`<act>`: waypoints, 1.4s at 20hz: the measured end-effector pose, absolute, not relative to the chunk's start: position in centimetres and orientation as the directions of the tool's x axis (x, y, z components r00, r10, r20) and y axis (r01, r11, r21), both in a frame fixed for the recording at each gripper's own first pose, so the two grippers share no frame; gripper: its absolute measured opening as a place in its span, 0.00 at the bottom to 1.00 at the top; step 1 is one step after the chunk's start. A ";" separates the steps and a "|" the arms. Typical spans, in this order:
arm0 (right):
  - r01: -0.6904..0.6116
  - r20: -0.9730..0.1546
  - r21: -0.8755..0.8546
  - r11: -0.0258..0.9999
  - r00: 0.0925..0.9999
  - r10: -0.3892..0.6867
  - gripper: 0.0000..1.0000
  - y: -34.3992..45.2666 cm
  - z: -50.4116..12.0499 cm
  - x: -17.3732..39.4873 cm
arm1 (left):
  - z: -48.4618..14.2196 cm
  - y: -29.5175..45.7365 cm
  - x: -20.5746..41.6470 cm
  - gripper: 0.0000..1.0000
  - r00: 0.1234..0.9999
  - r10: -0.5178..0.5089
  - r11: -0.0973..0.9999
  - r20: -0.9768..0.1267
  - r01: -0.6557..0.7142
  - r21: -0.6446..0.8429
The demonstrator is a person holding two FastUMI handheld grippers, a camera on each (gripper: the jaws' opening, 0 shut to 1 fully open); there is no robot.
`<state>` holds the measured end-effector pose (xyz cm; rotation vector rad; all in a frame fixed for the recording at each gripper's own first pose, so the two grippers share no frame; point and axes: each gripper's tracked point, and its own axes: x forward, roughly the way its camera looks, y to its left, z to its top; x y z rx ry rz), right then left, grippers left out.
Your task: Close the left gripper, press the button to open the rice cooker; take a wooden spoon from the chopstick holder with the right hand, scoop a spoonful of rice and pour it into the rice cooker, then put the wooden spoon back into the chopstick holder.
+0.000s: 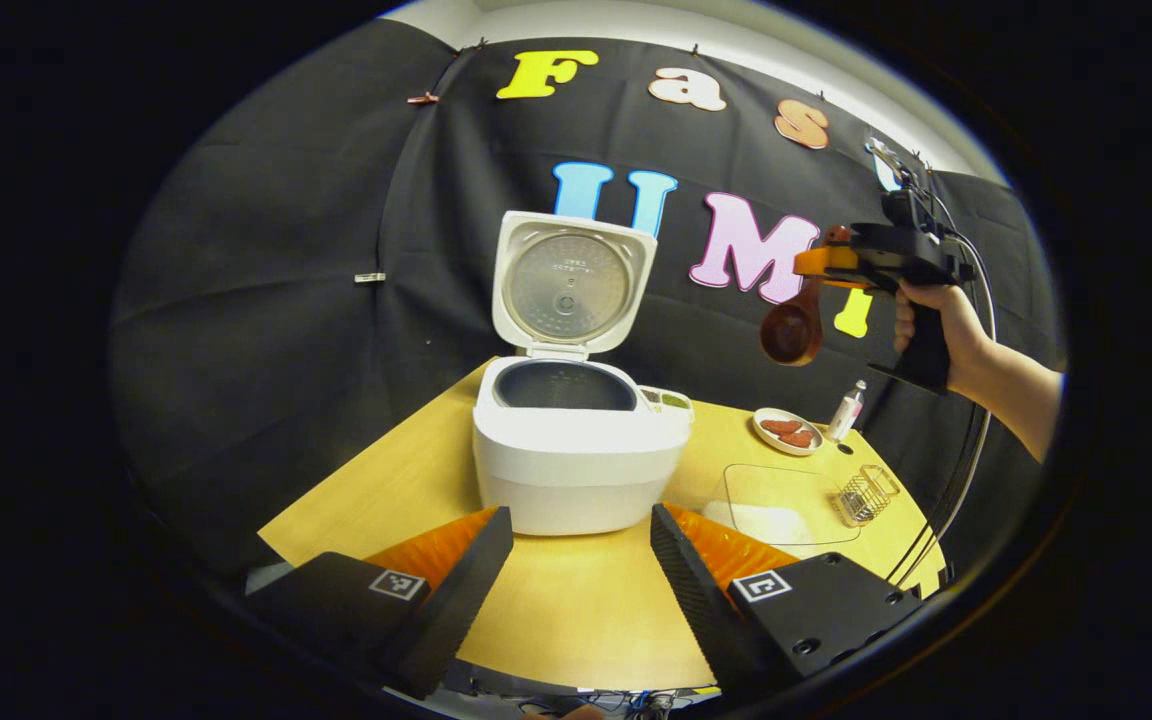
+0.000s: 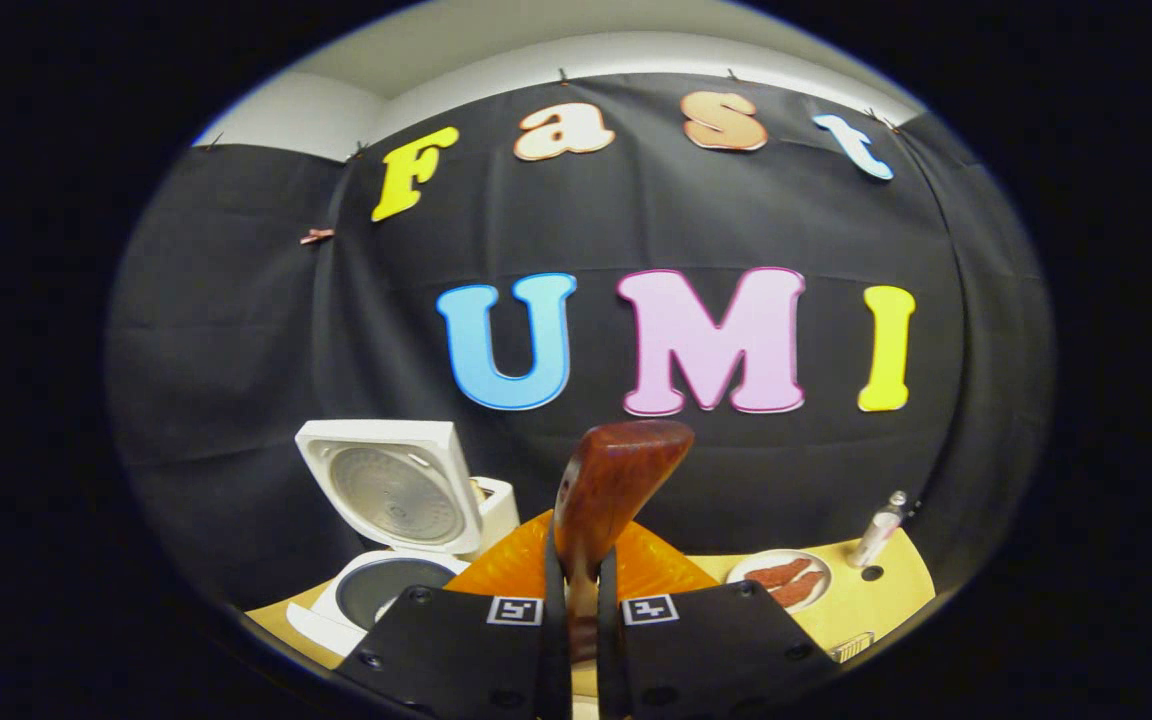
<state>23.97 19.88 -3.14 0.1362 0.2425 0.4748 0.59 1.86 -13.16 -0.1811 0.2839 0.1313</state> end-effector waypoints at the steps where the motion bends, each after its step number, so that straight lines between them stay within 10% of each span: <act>1: -0.411 -0.210 0.188 0.892 0.870 0.445 0.14 17.6 -3.7 24.4 | -13.0 0.9 0.8 0.96 0.953 0.099 0.977 -0.287 -0.148 -0.154; 15: -0.121 -0.373 0.288 0.950 0.899 0.228 0.14 -7.1 -13.5 26.4 | -11.7 -10.2 6.2 0.96 0.963 0.071 0.986 -0.258 -0.108 -0.130; 28: 0.063 -0.561 0.340 0.938 0.815 0.148 0.14 -12.1 -27.1 26.7 | -13.2 -10.5 6.0 0.96 0.928 0.187 0.970 -0.322 -0.226 -0.087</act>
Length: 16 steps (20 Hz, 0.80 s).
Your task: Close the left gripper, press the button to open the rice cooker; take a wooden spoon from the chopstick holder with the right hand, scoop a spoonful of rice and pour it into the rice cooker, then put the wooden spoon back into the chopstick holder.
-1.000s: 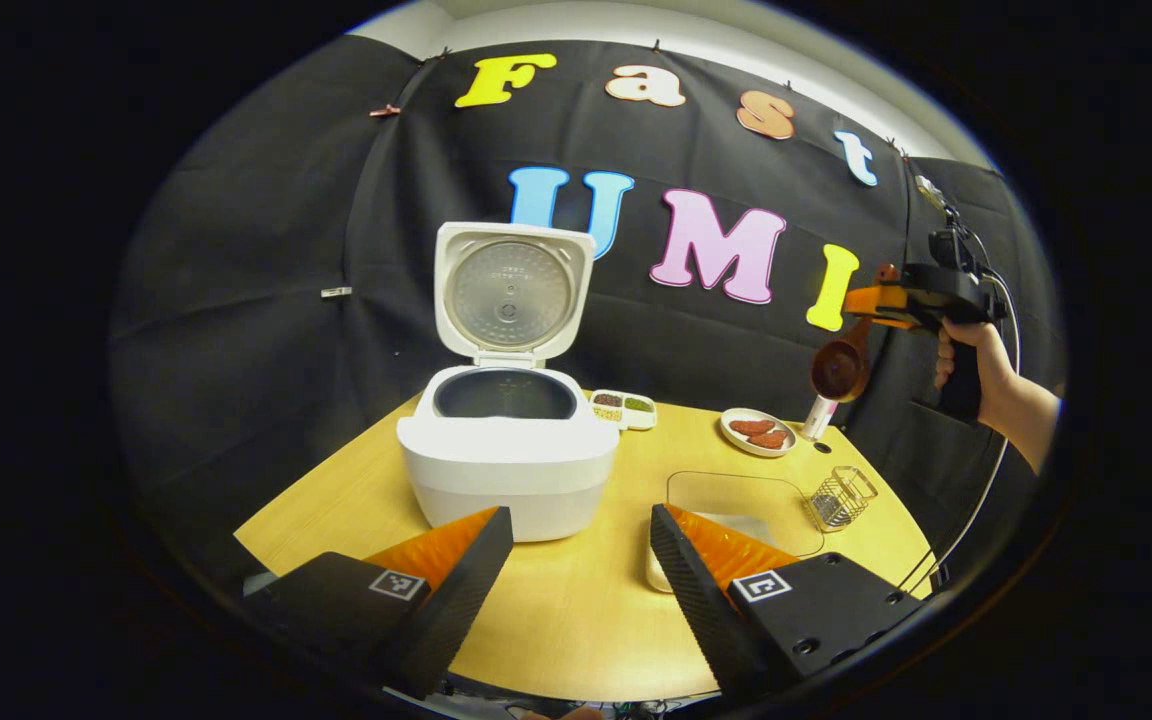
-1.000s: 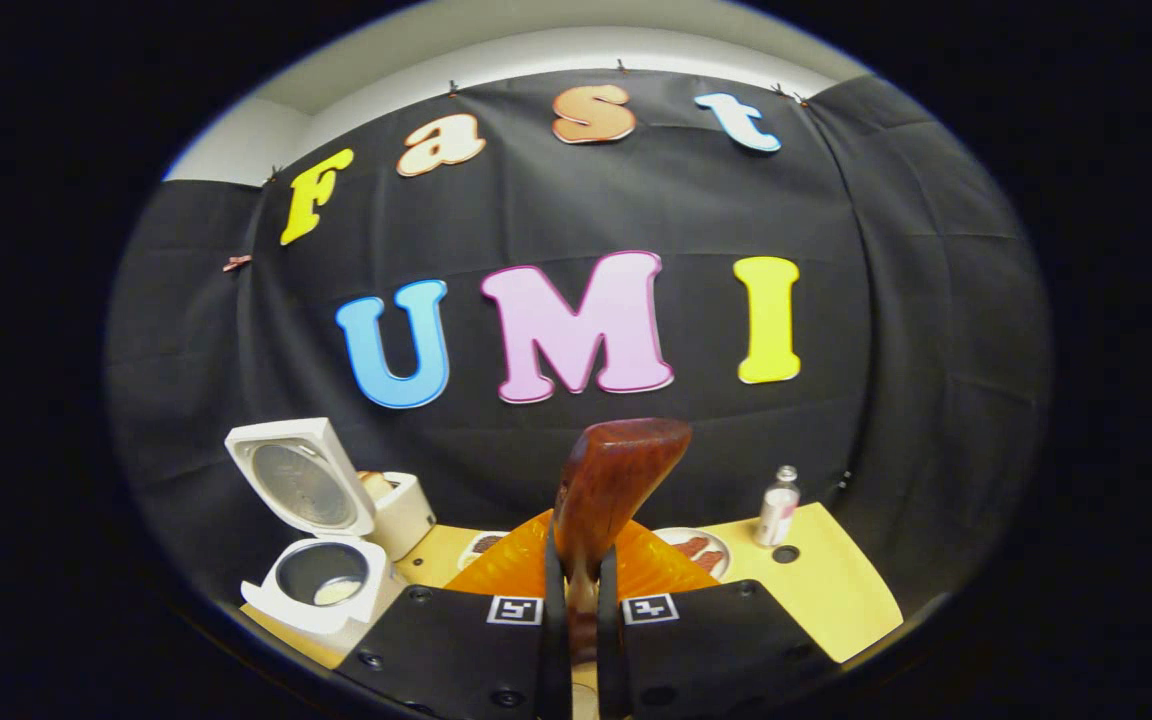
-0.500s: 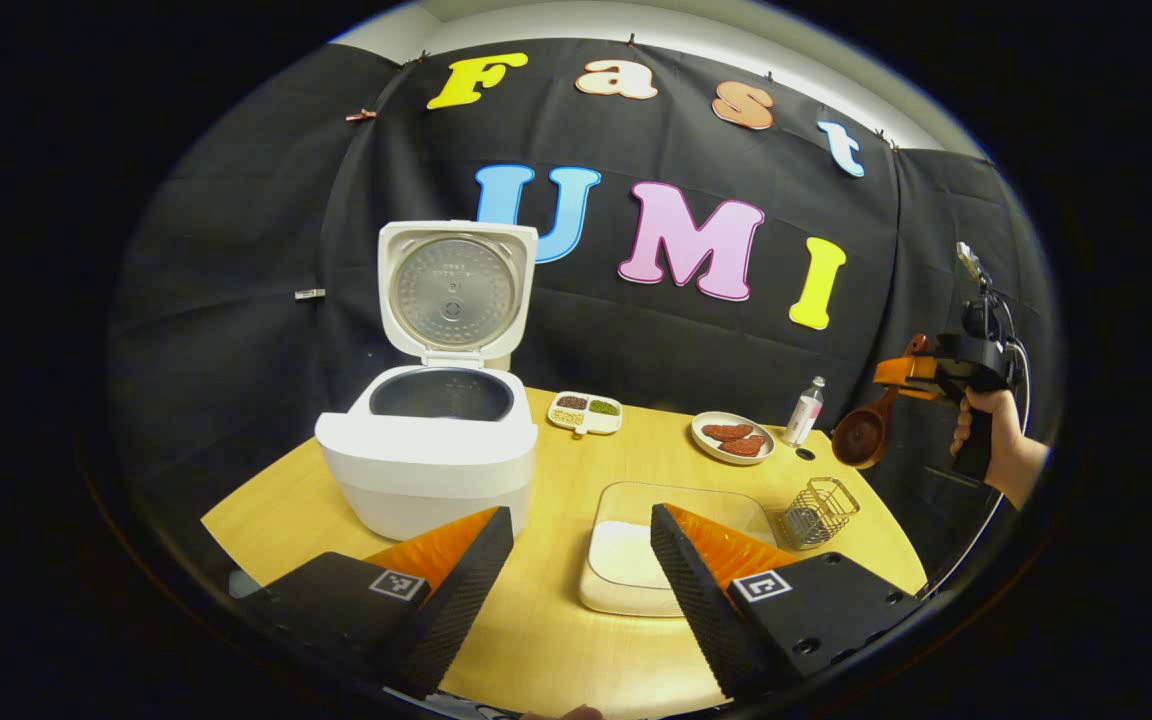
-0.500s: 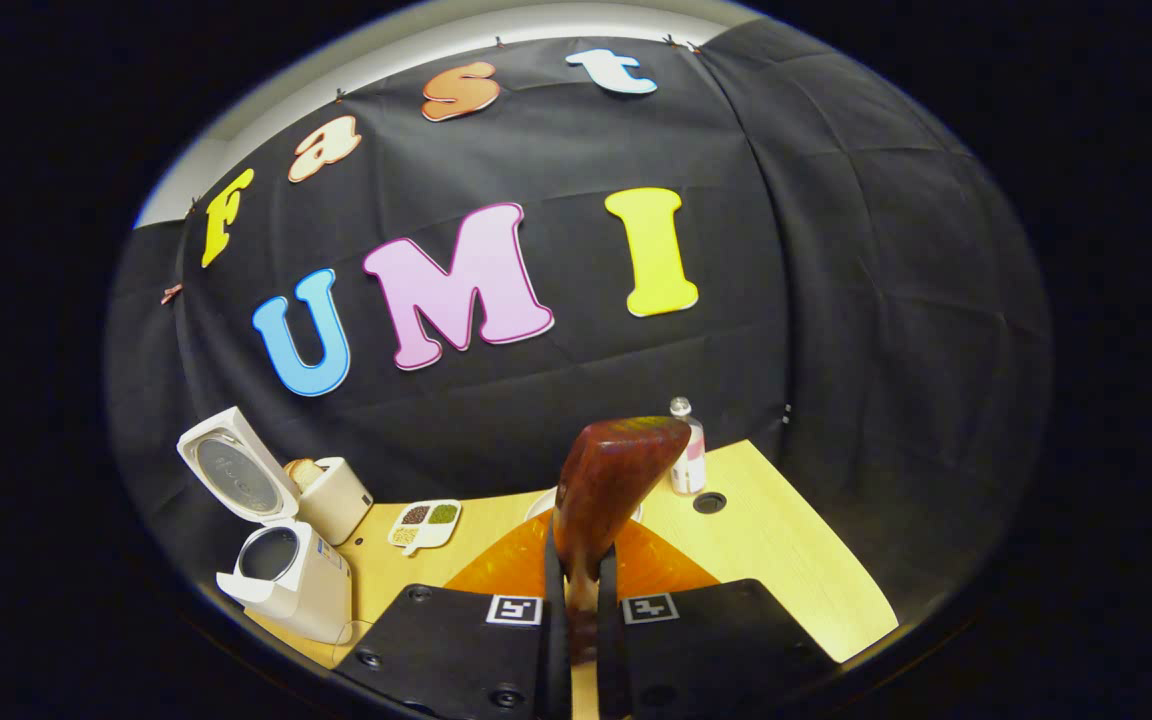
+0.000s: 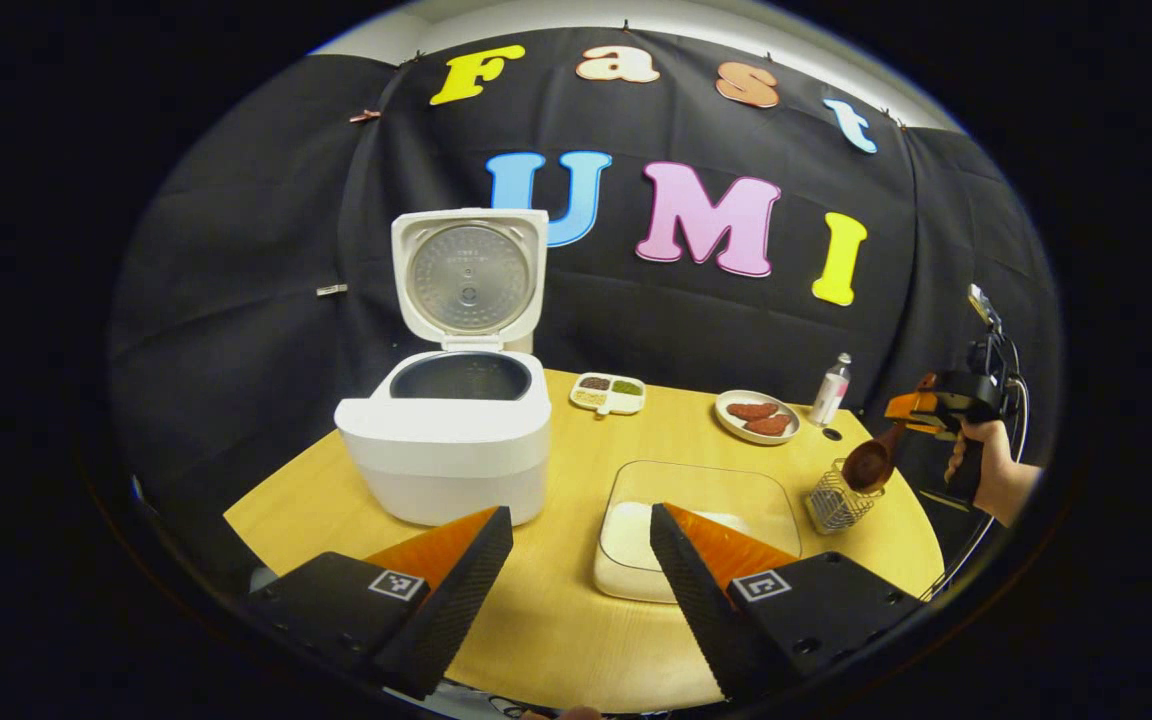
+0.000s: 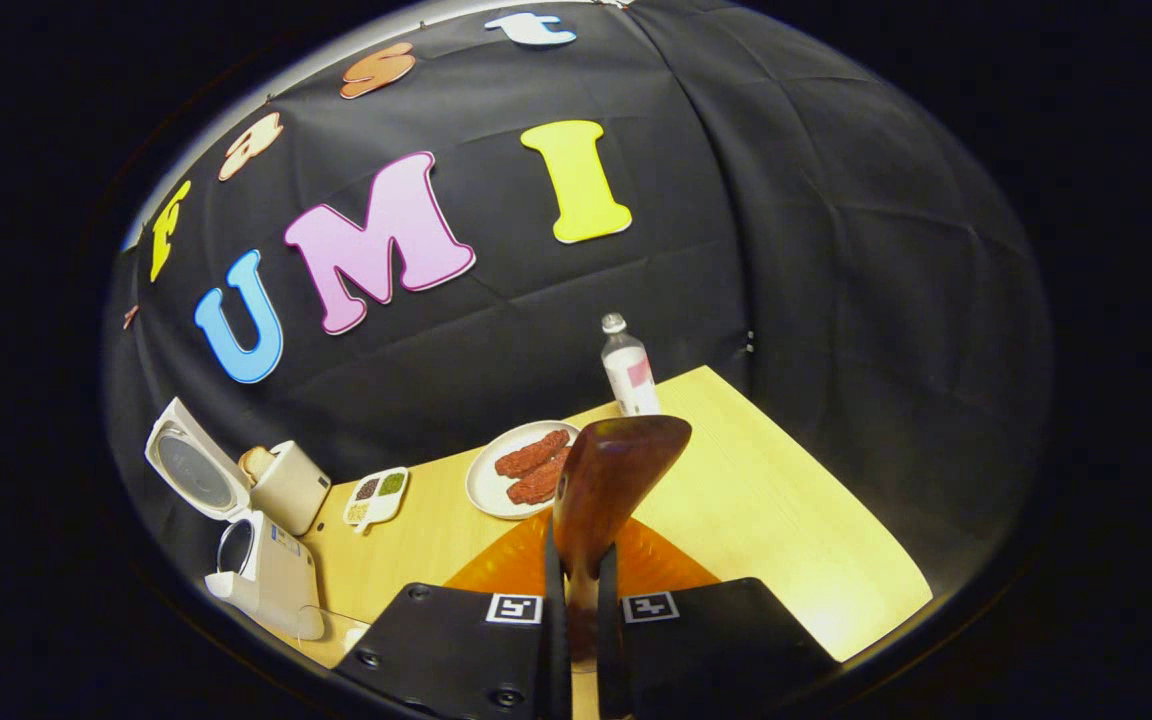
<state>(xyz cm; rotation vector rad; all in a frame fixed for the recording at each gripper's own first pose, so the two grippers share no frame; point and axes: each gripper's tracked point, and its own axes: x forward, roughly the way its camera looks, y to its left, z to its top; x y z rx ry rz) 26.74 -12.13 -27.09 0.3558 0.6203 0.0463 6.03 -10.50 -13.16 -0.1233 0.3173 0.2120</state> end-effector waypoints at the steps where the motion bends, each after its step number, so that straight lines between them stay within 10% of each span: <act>1: 0.072 -0.573 0.336 0.939 0.807 0.143 0.14 -12.1 -28.0 26.6 | -12.9 -10.1 6.0 0.96 0.926 0.202 0.966 -0.318 -0.243 -0.094; 12: 0.152 -0.604 0.378 0.913 0.788 0.119 0.28 -12.7 -31.4 25.9 | -11.5 -7.5 5.6 0.95 0.915 0.268 0.948 -0.303 -0.306 -0.085; 16: 0.152 -0.589 0.346 0.926 0.803 0.088 0.89 -14.0 -30.3 24.6 | -9.4 -4.9 6.0 0.95 0.912 0.305 0.939 -0.273 -0.336 -0.077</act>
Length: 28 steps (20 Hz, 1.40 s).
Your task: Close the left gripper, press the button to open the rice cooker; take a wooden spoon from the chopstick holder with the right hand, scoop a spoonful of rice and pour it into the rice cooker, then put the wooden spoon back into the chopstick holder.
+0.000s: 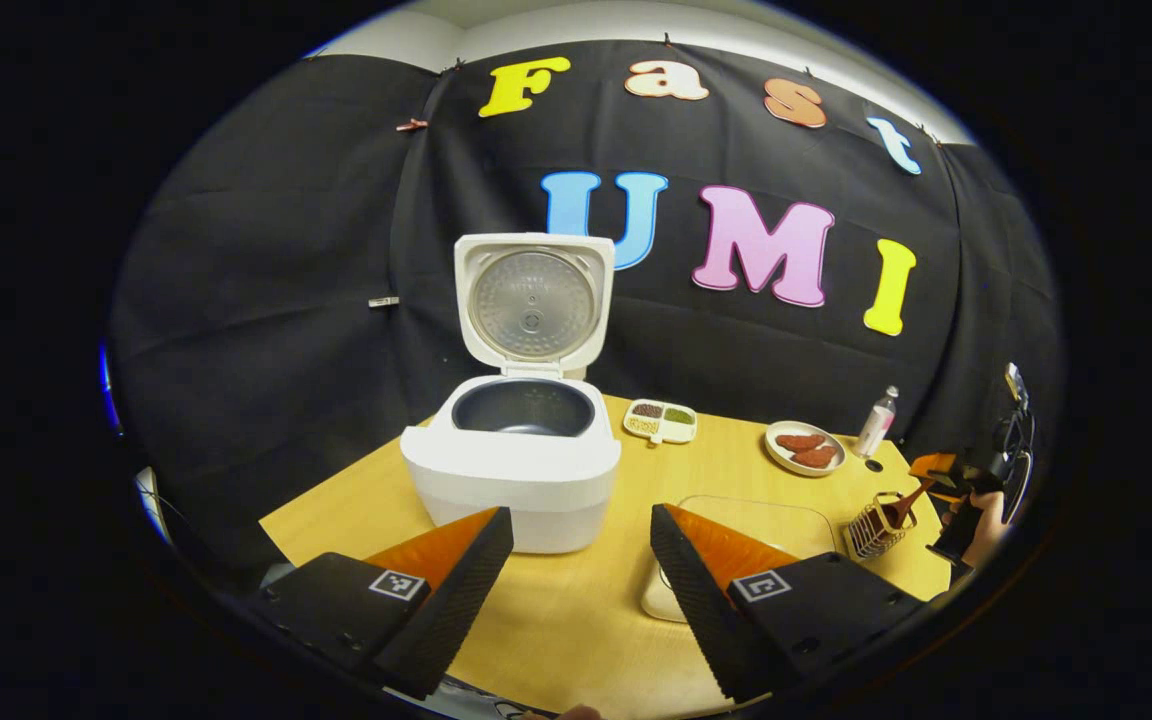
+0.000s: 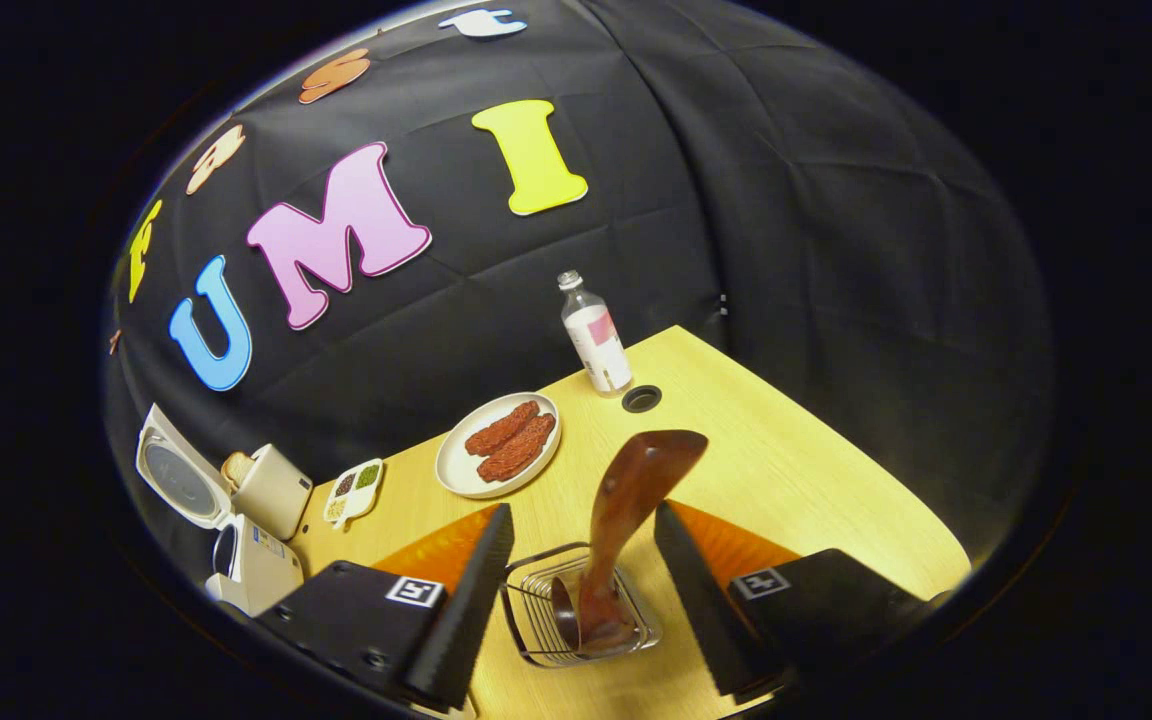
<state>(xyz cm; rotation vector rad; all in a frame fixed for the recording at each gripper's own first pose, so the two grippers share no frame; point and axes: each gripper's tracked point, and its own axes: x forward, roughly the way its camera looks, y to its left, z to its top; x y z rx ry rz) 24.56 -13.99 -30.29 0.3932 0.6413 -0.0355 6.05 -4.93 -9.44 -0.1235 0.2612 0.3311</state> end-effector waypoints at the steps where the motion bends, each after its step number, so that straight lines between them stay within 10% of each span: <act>1: 0.162 -0.585 0.334 0.928 0.808 0.070 0.99 -14.5 -29.6 24.1 | -8.5 -3.8 6.3 0.96 0.910 0.323 0.935 -0.259 -0.349 -0.062; 18: 0.325 -0.527 0.187 0.927 0.830 -0.185 0.98 -21.6 -20.1 9.2 | 15.1 9.3 18.3 0.95 0.961 0.268 0.963 0.073 -0.268 -0.010; 28: 0.301 -0.497 0.090 0.949 0.840 -0.219 0.98 -18.9 -17.5 3.7 | 17.7 16.4 34.0 0.95 0.980 0.193 0.976 -0.054 -0.198 -0.089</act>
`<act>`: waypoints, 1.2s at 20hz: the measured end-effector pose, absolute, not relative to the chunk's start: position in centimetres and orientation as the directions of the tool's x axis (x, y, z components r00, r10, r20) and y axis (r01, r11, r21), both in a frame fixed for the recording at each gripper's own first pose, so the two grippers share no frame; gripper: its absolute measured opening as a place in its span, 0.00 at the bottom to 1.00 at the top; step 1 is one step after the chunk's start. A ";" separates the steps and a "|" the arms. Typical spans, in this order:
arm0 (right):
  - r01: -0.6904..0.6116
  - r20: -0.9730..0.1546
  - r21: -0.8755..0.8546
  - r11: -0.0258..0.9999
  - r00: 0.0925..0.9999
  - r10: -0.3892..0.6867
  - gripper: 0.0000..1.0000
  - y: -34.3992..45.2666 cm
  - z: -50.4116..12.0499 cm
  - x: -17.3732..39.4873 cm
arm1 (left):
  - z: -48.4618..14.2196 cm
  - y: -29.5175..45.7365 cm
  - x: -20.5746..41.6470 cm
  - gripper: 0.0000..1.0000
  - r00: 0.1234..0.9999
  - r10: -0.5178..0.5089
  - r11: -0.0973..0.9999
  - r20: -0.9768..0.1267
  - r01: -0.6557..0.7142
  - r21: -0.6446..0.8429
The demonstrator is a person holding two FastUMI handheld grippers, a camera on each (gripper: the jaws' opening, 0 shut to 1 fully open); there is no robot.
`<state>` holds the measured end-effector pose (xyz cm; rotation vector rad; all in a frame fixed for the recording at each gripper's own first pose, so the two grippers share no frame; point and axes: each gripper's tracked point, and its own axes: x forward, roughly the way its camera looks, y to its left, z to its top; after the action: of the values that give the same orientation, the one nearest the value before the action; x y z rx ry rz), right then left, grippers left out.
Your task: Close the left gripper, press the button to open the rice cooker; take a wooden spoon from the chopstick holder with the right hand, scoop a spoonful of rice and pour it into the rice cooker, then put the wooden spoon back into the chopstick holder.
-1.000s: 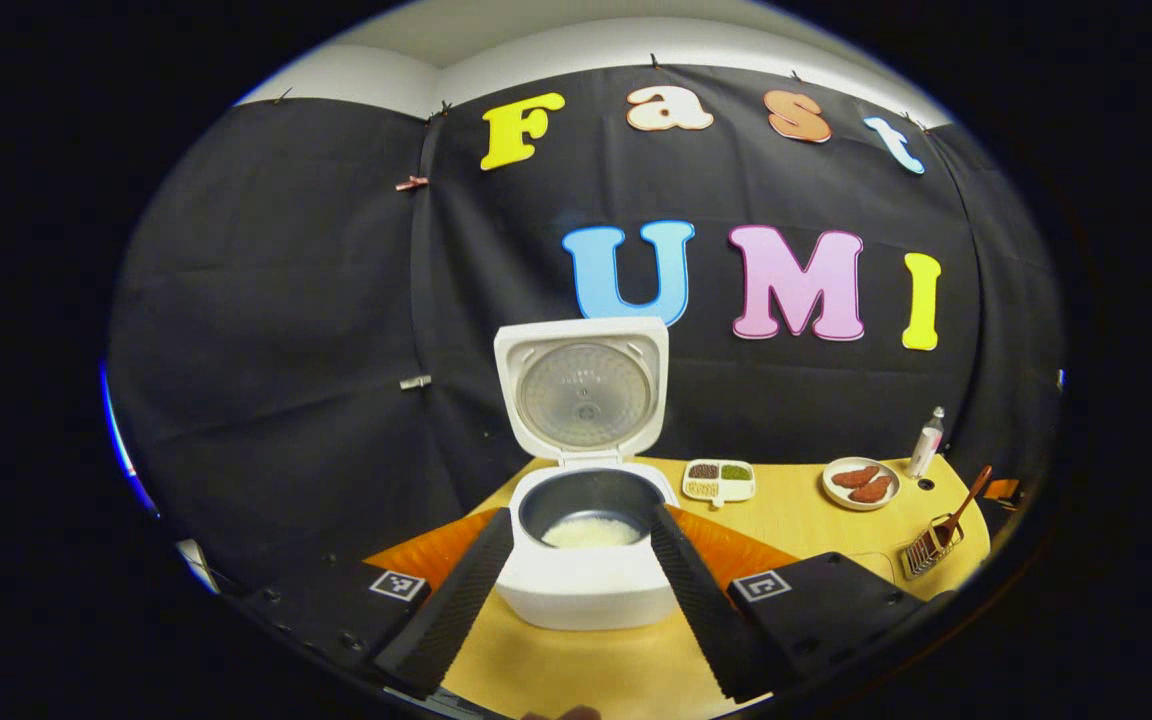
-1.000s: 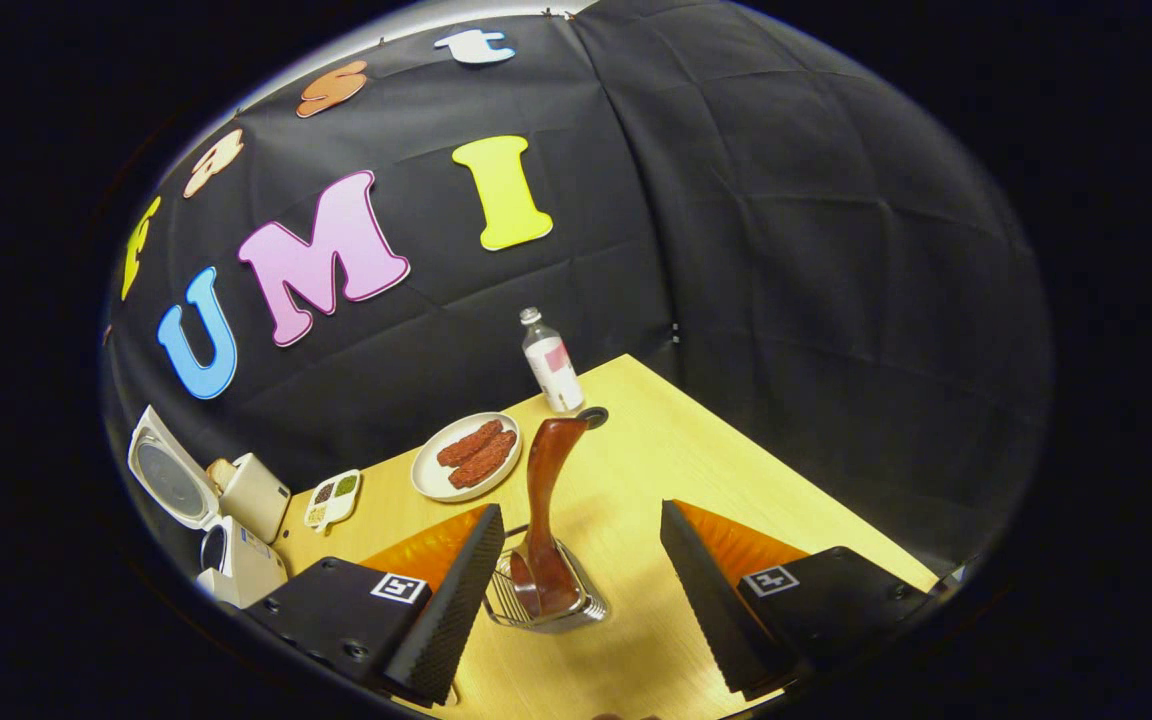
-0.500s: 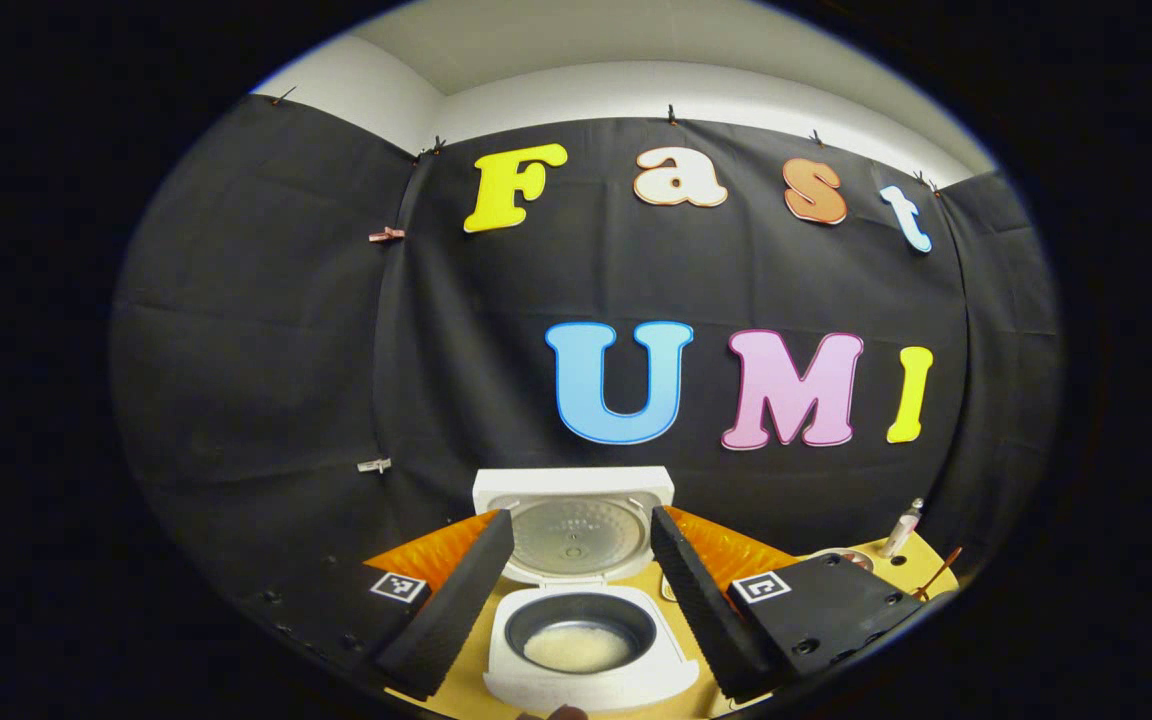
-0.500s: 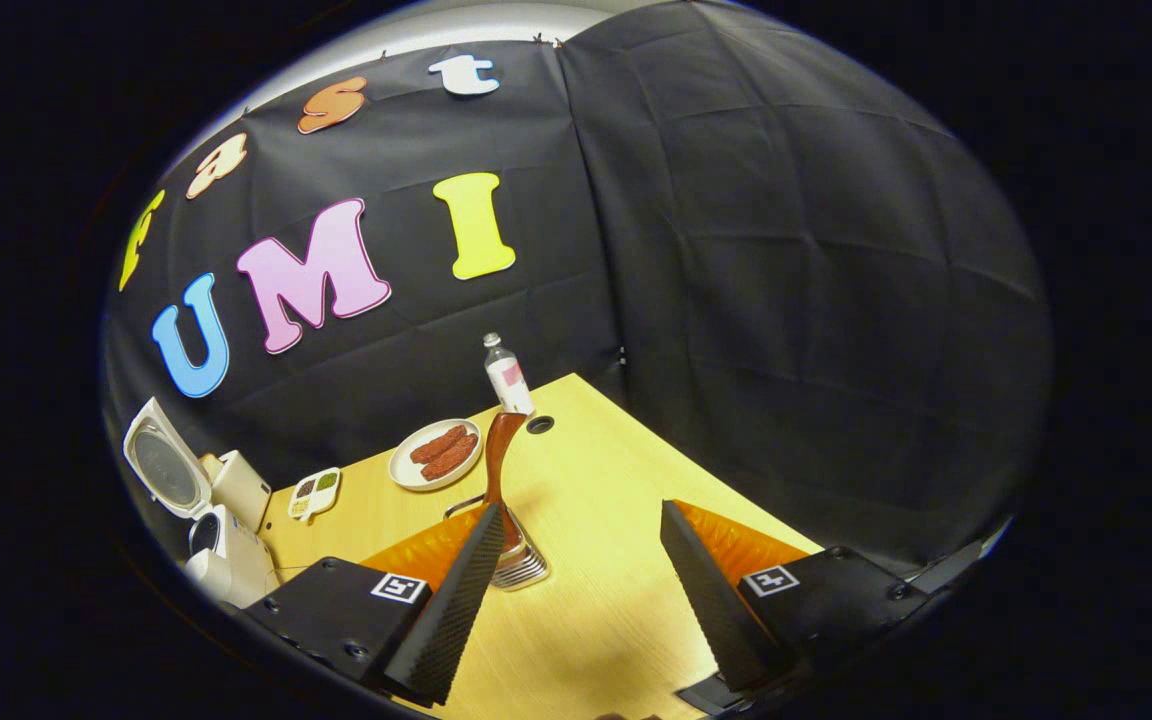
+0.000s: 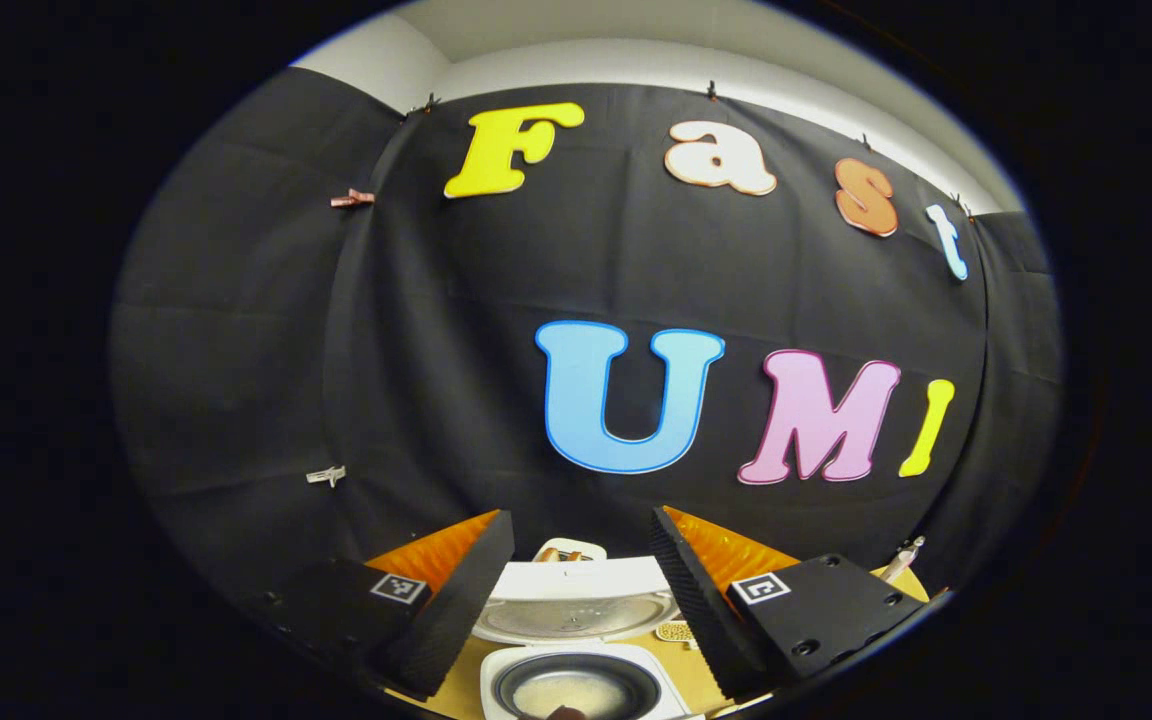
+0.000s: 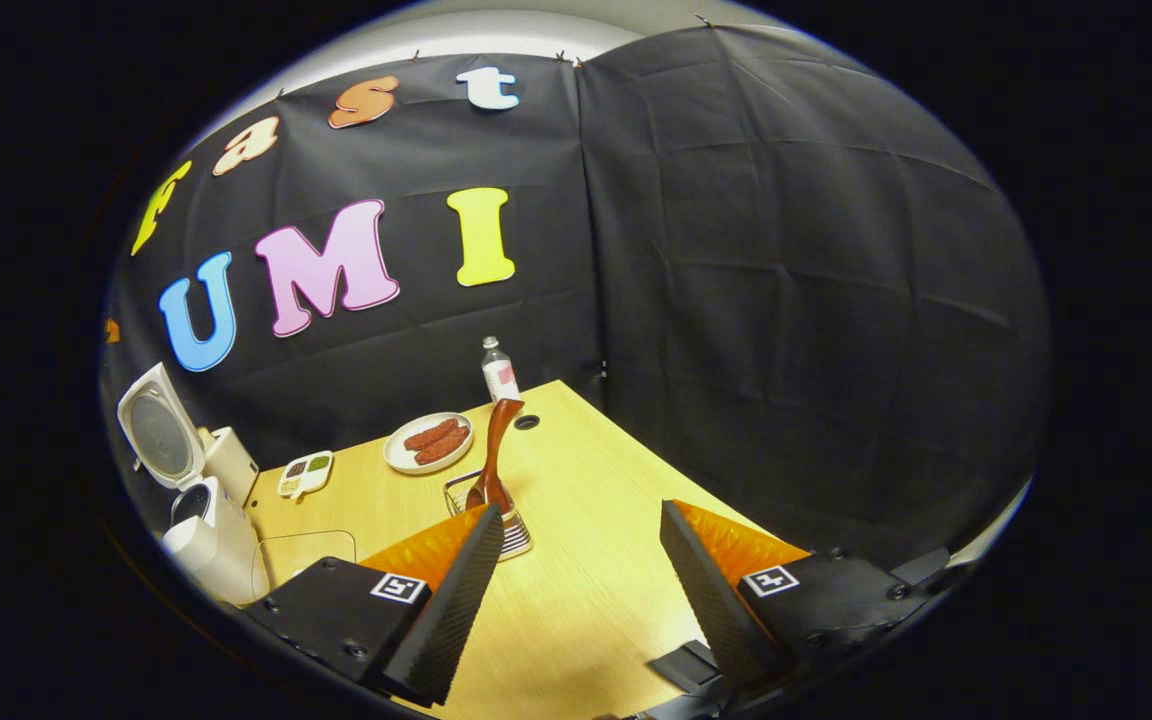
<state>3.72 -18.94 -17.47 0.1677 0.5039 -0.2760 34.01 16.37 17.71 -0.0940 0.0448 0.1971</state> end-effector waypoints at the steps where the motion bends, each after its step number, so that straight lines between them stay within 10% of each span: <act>1: 0.293 -0.492 0.070 0.954 0.842 -0.222 0.98 -18.6 -17.3 3.4 | 17.0 17.1 35.3 0.95 0.978 0.192 0.976 -0.083 -0.200 -0.092; 11: 0.269 -0.513 0.049 0.962 0.833 -0.206 0.99 -16.2 -17.6 1.4 | 10.4 18.3 44.1 0.95 0.939 0.136 0.988 -0.315 -0.151 -0.024; 24: 0.218 -0.536 0.106 0.970 0.834 -0.130 0.99 -14.7 -19.2 3.1 | 6.2 14.2 39.5 0.99 0.872 0.113 0.977 -0.476 -0.185 -0.107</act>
<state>3.15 -14.69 -19.21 0.1653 0.5544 -0.1852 39.49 14.21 6.19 -0.1511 0.4869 0.1560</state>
